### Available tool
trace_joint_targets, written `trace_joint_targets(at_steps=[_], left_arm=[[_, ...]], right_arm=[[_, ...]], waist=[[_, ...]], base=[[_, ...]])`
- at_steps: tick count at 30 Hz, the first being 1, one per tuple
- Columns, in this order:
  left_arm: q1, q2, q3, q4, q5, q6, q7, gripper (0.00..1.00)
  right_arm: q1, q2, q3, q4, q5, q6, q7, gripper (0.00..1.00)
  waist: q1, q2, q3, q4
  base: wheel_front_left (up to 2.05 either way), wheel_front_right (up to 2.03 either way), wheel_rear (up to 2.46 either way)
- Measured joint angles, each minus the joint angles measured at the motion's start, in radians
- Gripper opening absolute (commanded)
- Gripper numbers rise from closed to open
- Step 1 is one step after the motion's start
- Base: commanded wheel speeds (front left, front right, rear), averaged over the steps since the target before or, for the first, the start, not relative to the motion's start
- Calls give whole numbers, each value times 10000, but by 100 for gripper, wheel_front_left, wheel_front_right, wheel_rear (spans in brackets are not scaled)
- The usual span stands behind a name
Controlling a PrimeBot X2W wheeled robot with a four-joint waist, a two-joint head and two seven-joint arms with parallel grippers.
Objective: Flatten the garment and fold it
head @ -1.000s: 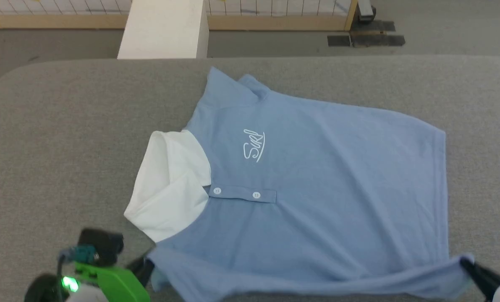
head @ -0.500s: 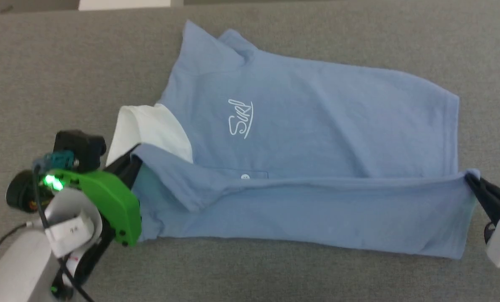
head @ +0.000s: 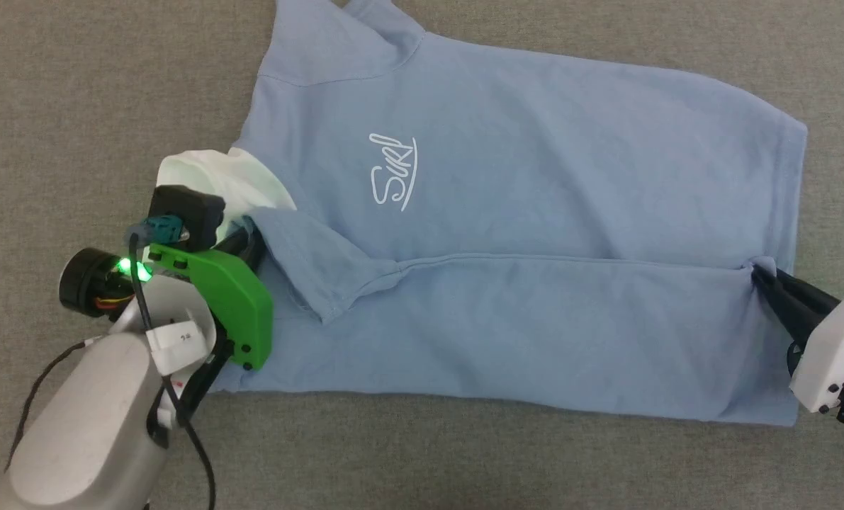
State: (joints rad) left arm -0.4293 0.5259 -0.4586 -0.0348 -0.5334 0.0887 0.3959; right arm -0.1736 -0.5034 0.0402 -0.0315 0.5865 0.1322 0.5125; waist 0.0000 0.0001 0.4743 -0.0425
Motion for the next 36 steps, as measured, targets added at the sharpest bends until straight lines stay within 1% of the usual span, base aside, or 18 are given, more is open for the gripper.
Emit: trace_joint_targets(at_steps=[1, 2, 3, 4, 5, 6, 7, 8, 11, 15, 19, 22, 26, 28, 30, 32, 34, 36], left_arm=[[-52, -77, -8, 81, 0, 0, -113, 31], [-93, -163, -21, 205, 2, 0, -234, 40], [-118, -234, -35, 324, 4, -2, -349, 40], [-123, -274, -38, 410, 19, -2, -460, 47], [-123, -320, -36, 531, 31, -4, -594, 48], [-119, -364, -29, 627, 31, -2, -719, 64], [-108, -401, 2, 694, 29, 12, -855, 91], [-85, -426, 61, 725, 29, 29, -993, 100], [152, -460, 345, 671, -40, 196, -1524, 100], [1121, -451, 884, 146, -117, 715, -2347, 100], [2351, -483, 1404, -784, -23, 1530, -3440, 100], [3251, -698, 1601, -1348, 130, 2102, -4266, 100], [4431, -1273, 1613, -1657, 219, 2650, -5306, 100], [5013, -1555, 1590, -1567, 217, 2895, -5605, 100], [5564, -1902, 1615, -1360, 58, 3080, -5816, 100], [5855, -2142, 1603, -1248, -58, 3126, -5923, 100], [5959, -2169, 1553, -1127, -63, 3152, -5885, 100], [5952, -2069, 1480, -1009, -65, 3172, -5486, 100]], right_arm=[[-24, -15, 12, 52, 65, 0, -12, 100], [-59, -42, 33, 79, 144, 6, -36, 100], [-77, -36, 36, 94, 236, 6, -107, 100], [-80, -42, 36, 113, 297, 6, -117, 100], [-75, -61, 33, 146, 330, 4, -117, 100], [-64, -75, -2, 159, 345, 4, -151, 100], [-27, -79, -58, 150, 362, 4, -205, 100], [29, -84, -111, 125, 372, 4, -207, 100], [412, -29, -410, -115, 368, 2, -384, 100], [1093, 407, -1101, -805, 180, 0, -750, 100], [1824, 1231, -1981, -1476, -748, 0, -1499, 100], [2404, 2023, -2395, -1783, -1557, 0, -2082, 100], [3049, 3267, -2748, -1781, -2477, 0, -3043, 100], [3267, 3701, -2809, -1645, -2953, 0, -3467, 100], [3433, 3979, -2805, -1442, -3312, 0, -3800, 100], [3501, 4138, -2811, -1289, -3417, 0, -3960, 100], [3534, 4243, -2840, -1202, -3452, 0, -4075, 100], [3545, 4253, -2817, -1154, -3496, 0, -4077, 100]], waist=[[0, 0, 0, 13], [0, 0, -15, 27], [0, 0, -45, 39], [0, 0, -80, 46], [0, 0, -134, 55], [0, 0, -201, 61], [0, 0, -283, 67], [0, 0, -356, 69], [0, 0, -672, 73], [0, 0, -1203, 65], [0, 0, -1731, 53], [0, 0, -2076, 59], [0, 0, -2448, 96], [0, -1, -2601, 115], [0, -1, -2763, 121], [0, 0, -2894, 113], [0, 0, -3011, 109], [0, 0, -3084, 107]], base=[[0, 0, 0], [0, 0, 0], [0, 0, 0], [0, 0, 0], [0, 0, 0], [0, 0, 0], [0, 0, 0], [0, 0, 0], [0, 0, 0], [0, 0, 0], [0, 0, 0], [0, 0, 0], [0, 0, 0], [0, 0, 0], [0, 0, 0], [0, 0, 0], [0, 0, 0], [0, 0, 0]])
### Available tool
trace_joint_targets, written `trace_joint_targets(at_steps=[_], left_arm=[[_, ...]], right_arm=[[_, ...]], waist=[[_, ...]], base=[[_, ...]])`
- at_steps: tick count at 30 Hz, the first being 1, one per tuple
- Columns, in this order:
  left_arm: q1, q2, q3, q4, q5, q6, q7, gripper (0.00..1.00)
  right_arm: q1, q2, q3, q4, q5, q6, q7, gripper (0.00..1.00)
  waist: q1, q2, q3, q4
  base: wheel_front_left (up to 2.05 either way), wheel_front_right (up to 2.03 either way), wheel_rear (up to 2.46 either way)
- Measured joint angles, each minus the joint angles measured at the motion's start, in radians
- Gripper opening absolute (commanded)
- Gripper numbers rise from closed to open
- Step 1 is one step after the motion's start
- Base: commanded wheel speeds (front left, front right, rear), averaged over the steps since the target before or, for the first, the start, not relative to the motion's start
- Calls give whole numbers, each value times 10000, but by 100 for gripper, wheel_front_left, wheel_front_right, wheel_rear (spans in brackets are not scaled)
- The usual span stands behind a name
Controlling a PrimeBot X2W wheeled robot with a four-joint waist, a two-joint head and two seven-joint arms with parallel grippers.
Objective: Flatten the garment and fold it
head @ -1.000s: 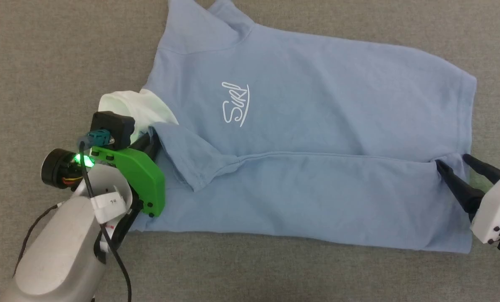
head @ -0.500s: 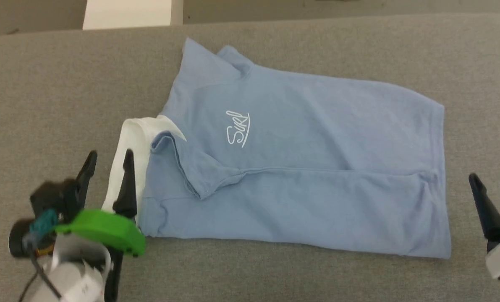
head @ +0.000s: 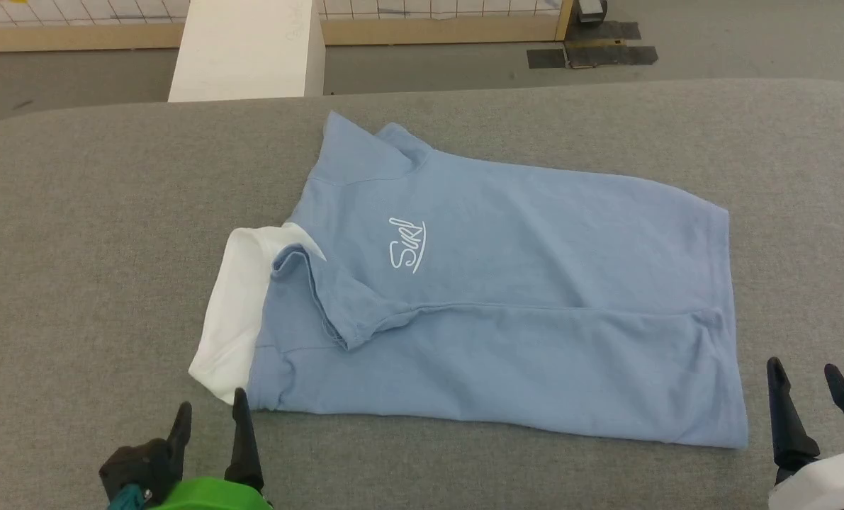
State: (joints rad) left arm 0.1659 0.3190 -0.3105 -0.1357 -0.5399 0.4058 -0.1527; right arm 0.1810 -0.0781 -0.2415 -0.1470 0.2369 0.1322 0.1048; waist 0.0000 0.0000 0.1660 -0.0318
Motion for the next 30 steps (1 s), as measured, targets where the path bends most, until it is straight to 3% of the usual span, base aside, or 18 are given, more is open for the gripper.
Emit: trace_joint_targets(at_steps=[8, 22, 23, 24, 25, 30], left_arm=[[-845, 575, -221, 209, -909, -242, 2813, 100], [-2036, 748, -320, 313, -1860, -176, 5139, 100], [-2124, 794, -364, 324, -1860, -176, 5273, 95], [-2234, 842, -420, 336, -1860, -180, 5396, 16], [-2316, 878, -476, 360, -1862, -224, 5499, 0], [-2601, 884, -564, 593, -2107, -598, 5676, 0]], right_arm=[[-229, -130, 90, -4, -31, 0, 17, 100], [-701, -320, 276, 293, 199, 0, 44, 100], [-744, -326, 284, 307, 201, 0, 44, 100], [-794, -337, 299, 322, 201, 0, 44, 100], [-841, -351, 322, 334, 201, 0, 46, 100], [-1102, -591, 539, 353, 199, 0, 58, 100]], waist=[[0, 0, 371, -33], [0, 0, 1544, -164], [0, 0, 1587, -174], [-1, 0, 1633, -187], [0, 0, 1671, -203], [0, 0, 1718, -303]], base=[[0, 0, 0], [0, 0, 0], [0, 0, 0], [0, 0, 0], [0, 0, 0], [0, 0, 0]])
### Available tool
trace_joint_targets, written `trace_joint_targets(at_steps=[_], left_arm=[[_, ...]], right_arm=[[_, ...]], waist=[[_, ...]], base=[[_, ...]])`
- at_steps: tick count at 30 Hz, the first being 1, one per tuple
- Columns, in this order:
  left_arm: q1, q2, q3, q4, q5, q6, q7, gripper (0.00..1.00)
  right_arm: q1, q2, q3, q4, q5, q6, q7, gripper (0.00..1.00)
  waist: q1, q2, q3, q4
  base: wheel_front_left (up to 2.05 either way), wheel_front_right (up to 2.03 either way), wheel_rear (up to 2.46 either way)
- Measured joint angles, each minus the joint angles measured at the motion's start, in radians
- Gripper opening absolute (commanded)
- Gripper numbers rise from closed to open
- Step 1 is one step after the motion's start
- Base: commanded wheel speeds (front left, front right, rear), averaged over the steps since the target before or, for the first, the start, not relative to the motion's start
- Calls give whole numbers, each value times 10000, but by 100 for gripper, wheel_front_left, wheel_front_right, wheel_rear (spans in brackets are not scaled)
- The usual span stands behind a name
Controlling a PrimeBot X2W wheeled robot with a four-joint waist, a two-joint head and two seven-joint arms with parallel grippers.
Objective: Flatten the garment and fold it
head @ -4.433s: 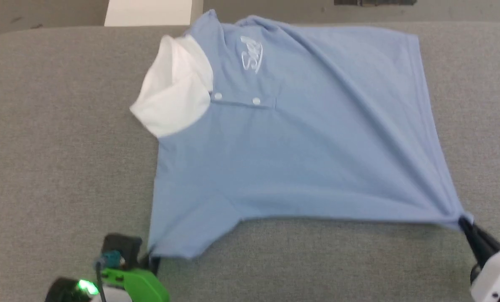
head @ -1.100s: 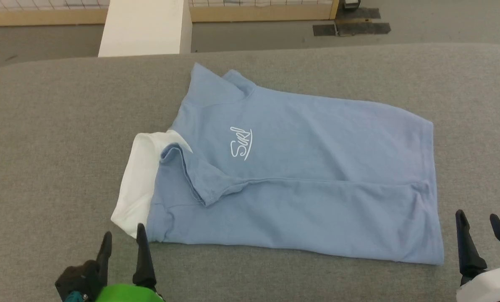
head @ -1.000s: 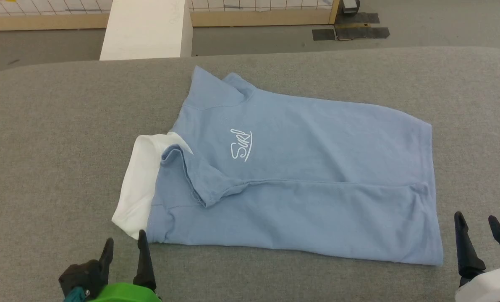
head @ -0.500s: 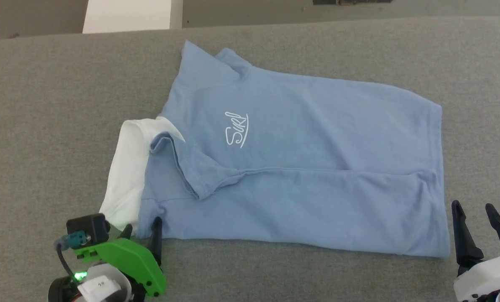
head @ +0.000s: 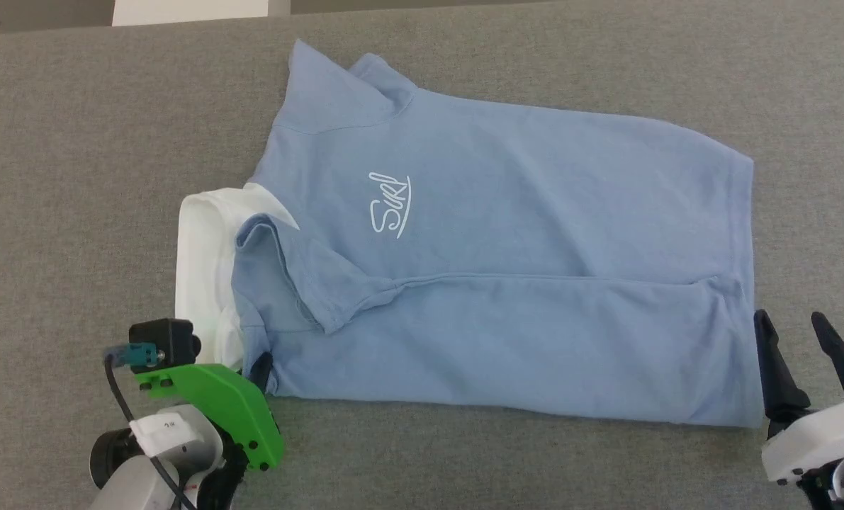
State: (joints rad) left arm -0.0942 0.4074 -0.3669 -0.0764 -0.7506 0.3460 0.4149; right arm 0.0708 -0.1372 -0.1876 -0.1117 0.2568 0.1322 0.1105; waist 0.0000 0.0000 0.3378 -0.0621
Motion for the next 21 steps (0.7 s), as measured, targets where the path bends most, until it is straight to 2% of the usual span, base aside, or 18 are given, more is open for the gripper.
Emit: trace_joint_targets(at_steps=[6, 14, 21], left_arm=[[123, -58, 301, -115, -140, -61, -546, 0], [490, -58, 508, -951, -146, 67, -951, 0], [488, -113, 345, -1043, -132, 71, -997, 0]], right_arm=[[-226, -422, 44, -90, 288, 0, 520, 100], [543, -458, -257, -270, 1045, 0, 3979, 100], [734, -90, -186, -412, 1398, -2, 4995, 100]], waist=[[0, 0, -97, -59], [0, 0, -20, 62], [0, 0, 127, 230]], base=[[0, 0, 0], [0, 0, 0], [0, 0, 0]])
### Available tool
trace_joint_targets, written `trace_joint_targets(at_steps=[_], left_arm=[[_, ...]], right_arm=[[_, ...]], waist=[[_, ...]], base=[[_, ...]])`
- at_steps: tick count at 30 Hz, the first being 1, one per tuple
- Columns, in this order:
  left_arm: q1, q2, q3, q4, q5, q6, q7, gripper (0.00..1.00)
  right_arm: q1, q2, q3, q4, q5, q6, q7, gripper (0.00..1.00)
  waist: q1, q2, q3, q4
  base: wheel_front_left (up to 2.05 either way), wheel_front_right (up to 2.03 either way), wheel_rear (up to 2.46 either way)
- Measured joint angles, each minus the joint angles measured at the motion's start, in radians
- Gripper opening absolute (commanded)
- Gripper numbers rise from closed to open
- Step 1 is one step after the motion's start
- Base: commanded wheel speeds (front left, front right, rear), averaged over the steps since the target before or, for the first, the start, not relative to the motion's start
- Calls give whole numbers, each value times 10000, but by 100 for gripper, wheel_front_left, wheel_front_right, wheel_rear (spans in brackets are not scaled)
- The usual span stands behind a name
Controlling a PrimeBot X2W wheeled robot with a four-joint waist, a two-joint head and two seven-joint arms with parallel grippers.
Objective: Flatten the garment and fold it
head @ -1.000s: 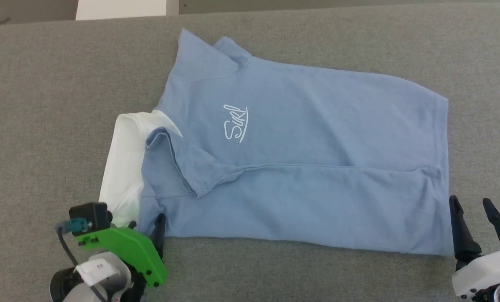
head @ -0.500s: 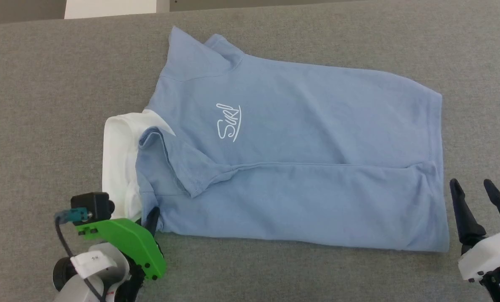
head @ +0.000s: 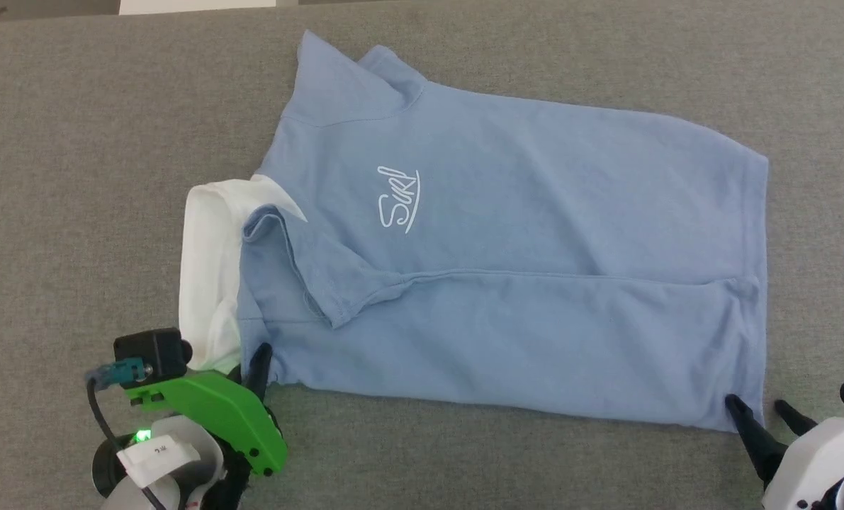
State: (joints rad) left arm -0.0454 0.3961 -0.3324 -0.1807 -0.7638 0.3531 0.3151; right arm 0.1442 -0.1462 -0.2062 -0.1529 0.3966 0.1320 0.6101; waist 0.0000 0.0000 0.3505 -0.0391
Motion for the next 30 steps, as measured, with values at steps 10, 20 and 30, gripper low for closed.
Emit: trace_joint_targets(at_steps=[10, 20, 30], left_arm=[[-45, -190, 58, 286, -38, -10, -196, 0], [1109, -27, 267, -502, -286, 159, -65, 0], [2942, 23, 178, -1216, -660, 708, 105, 0]], right_arm=[[-209, 6, -13, 96, -259, 0, 82, 0], [-58, -245, -836, -989, -301, 6, 522, 0], [1151, 192, -1221, -1093, -552, 8, 1254, 0]], waist=[[0, 0, -325, 37], [0, 0, -1127, 10], [0, 0, -1296, 204]], base=[[0, 0, 0], [0, 0, 0], [0, 0, 0]])
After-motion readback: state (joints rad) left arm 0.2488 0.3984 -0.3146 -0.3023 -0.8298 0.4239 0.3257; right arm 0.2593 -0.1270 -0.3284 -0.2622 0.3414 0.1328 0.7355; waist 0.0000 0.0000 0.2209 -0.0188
